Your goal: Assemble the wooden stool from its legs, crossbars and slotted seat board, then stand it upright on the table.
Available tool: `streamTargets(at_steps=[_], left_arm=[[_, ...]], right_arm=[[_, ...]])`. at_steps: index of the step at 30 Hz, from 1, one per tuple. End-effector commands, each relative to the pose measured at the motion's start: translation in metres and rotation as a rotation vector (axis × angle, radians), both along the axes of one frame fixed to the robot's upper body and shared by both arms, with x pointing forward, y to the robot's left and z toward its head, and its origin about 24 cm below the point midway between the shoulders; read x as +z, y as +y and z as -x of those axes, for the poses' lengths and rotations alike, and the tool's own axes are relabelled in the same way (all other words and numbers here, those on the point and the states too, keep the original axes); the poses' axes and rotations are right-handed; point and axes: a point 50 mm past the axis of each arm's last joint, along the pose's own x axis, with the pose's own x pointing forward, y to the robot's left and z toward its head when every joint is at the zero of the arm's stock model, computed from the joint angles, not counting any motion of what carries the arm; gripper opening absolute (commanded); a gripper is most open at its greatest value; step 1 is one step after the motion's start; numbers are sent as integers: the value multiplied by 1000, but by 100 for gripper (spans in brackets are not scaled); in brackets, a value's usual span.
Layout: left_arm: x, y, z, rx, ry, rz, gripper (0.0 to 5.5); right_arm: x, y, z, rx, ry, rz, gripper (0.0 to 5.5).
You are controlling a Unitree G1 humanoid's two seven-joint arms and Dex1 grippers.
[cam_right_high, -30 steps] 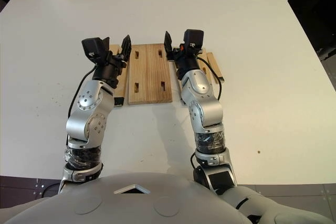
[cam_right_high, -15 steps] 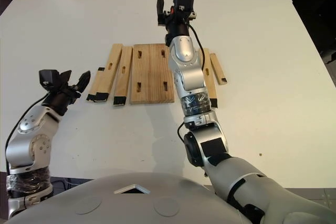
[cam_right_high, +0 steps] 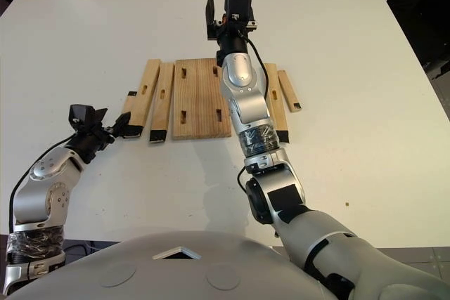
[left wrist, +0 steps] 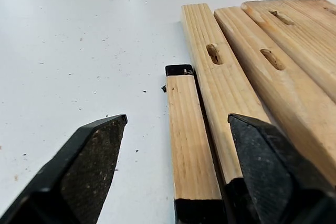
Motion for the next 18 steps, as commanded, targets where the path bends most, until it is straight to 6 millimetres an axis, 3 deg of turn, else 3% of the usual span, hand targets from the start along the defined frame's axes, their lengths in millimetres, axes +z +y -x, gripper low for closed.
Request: streamTargets(at_steps=[1, 10, 18], left_arm=[[-6, 2, 1, -6, 20, -29, 358], [-11, 6, -4, 5, 29, -49, 358], [-15, -6, 0, -76, 55, -50, 358]], right_arm=[[2, 23, 9, 55, 25, -81, 363], [3, 23, 10, 72, 25, -80, 363], [5, 23, 10, 71, 27, -89, 363]])
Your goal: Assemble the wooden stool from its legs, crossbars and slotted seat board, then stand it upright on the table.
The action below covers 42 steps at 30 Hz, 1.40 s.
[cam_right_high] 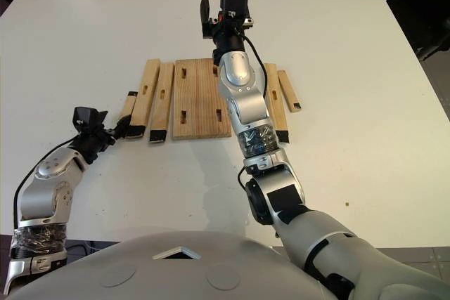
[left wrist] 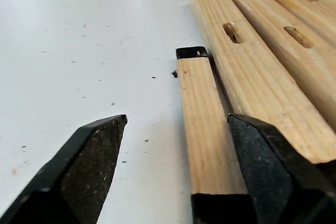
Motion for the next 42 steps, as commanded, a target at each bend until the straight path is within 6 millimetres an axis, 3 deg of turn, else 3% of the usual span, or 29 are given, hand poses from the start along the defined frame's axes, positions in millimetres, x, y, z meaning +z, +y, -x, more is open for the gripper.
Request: streamTargets(at_steps=[1, 8, 20, 24, 27, 31, 33, 35, 38, 40, 42], left_arm=[[-1, -5, 3, -50, 16, -15, 358], [-6, -6, 7, -17, 74, -41, 358], [-16, -5, 29, 79, 276, 0, 173], [-20, -6, 29, 73, 305, -41, 131], [-12, -10, 15, 61, 256, -46, 131], [37, -17, -36, 84, 0, 84, 131], [84, -22, -66, 86, -212, 270, 131], [136, -30, -82, 6, -435, 514, 131], [203, -43, -76, -264, -725, 821, 131], [219, -51, -67, -428, -798, 900, 131], [222, -59, -61, -536, -804, 919, 131]], right_arm=[[0, 18, 7, 35, 29, -71, 363], [0, 16, 8, 27, 31, -78, 363], [1, 14, 8, 7, 27, -87, 363], [1, 13, 7, -1, 22, -98, 363], [2, 5, 7, -26, 26, -162, 363], [17, -14, 2, 3, 32, -252, 363], [31, -18, -1, 132, 18, -280, 363], [51, -21, 0, 329, -18, -340, 363], [83, -33, 5, 648, -93, -373, 363], [99, -44, 5, 765, -147, -317, 363], [114, -55, 5, 824, -203, -279, 363]])
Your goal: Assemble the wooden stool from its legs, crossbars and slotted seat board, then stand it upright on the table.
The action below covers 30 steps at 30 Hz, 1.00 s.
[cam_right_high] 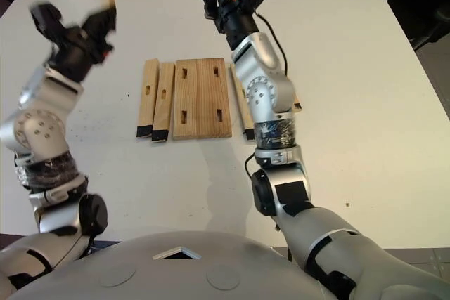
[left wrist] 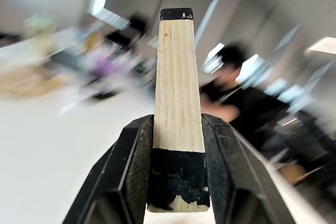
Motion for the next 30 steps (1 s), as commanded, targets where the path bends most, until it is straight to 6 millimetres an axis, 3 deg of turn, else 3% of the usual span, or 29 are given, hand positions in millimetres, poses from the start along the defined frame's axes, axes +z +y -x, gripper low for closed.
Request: streamTargets(at_steps=[1, 5, 11, 16, 30], left_arm=[[45, -17, 23, -311, -322, 135, 131], [36, -27, 37, -476, -327, 126, 131], [18, -29, 45, -643, -253, 42, 131], [8, -35, 49, -755, -215, -52, 131], [-2, -44, 54, -827, -179, -115, 131]], right_arm=[[71, -28, 5, 265, -285, 36, 363], [86, -38, 8, 286, -381, 27, 363], [98, -41, 35, 680, -369, -75, 363], [102, -41, 51, 896, -292, -64, 363], [93, -40, 63, 990, -305, 81, 363]])
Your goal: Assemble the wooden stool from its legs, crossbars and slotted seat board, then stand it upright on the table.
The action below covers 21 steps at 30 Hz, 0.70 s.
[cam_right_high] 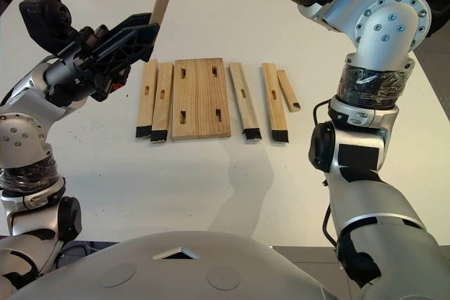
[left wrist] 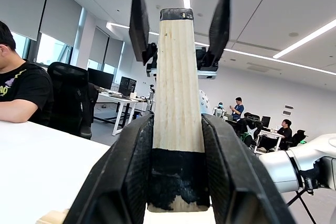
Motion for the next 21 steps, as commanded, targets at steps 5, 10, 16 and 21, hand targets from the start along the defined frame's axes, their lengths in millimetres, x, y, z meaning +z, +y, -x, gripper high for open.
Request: streamTargets(at_steps=[5, 10, 16, 21], left_arm=[[-5, -2, 1, 1, 9, -40, 131], [-5, -2, 2, 4, 7, -33, 131], [-4, 1, 0, 15, -2, -38, 131], [-7, 2, 0, 15, -7, -70, 131]], right_arm=[[-11, 1, 3, 22, -26, 75, 339], [-16, 1, -2, -3, 2, 99, 270], [-19, -3, -5, -14, 23, 100, 190], [-17, -5, -5, -15, 16, 99, 130]])
